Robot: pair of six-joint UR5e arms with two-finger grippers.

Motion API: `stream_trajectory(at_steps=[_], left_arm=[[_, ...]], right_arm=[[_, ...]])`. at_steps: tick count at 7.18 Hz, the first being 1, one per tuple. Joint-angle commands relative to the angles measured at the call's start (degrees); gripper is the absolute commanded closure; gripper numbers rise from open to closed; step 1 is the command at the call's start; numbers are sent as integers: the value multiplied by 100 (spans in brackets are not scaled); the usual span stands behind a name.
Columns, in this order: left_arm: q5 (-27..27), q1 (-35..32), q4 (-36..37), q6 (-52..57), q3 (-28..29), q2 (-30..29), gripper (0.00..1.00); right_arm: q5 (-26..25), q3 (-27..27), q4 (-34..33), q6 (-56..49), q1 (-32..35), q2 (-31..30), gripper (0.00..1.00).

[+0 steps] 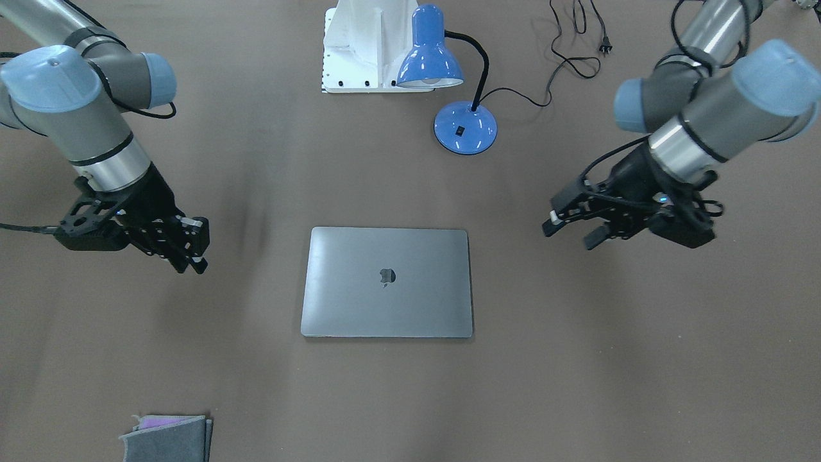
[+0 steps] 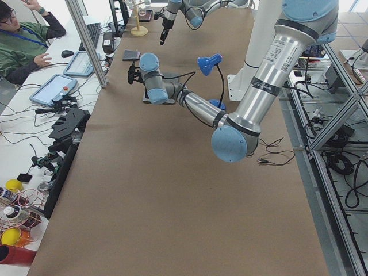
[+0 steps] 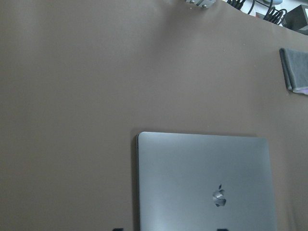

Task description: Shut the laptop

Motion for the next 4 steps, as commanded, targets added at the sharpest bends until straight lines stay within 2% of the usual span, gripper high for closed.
stream_trajectory(at_steps=[1,4], left_arm=[[-513,-782,562,1908,-135,886,2],[-260,-1818,2406,5352,-153,1599,2]], right_arm=[[676,595,-538,-1732,938,-1077,0],[1425,668,-590,-4517,2503,-2539,0]])
